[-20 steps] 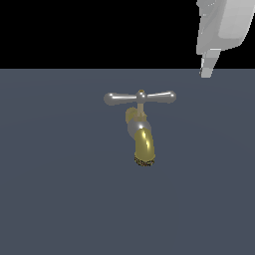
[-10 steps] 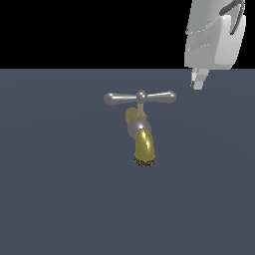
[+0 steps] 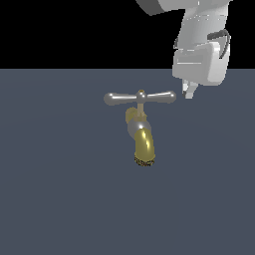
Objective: Turn on the faucet by rotating a designated handle.
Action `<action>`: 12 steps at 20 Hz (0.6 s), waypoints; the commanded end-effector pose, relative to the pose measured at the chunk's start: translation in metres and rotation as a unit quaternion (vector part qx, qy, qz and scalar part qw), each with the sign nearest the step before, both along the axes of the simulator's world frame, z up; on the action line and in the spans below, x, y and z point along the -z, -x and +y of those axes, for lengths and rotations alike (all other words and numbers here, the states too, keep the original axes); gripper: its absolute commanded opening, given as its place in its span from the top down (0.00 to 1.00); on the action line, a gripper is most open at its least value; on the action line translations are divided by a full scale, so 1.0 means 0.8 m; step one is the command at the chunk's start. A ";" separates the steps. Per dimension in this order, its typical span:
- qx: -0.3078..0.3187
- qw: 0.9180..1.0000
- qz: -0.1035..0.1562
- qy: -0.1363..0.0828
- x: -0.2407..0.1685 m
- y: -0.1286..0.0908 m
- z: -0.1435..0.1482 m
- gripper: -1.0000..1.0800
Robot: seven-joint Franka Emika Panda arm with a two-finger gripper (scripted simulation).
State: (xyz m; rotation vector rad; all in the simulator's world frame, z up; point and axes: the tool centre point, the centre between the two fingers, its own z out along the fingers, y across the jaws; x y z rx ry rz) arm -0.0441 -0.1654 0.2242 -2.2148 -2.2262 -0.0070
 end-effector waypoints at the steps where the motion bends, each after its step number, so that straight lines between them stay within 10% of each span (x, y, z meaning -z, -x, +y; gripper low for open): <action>1: -0.020 1.000 0.000 0.000 0.009 -0.010 0.002 1.00; 12: -0.077 0.997 0.001 0.001 0.032 -0.036 0.009 1.00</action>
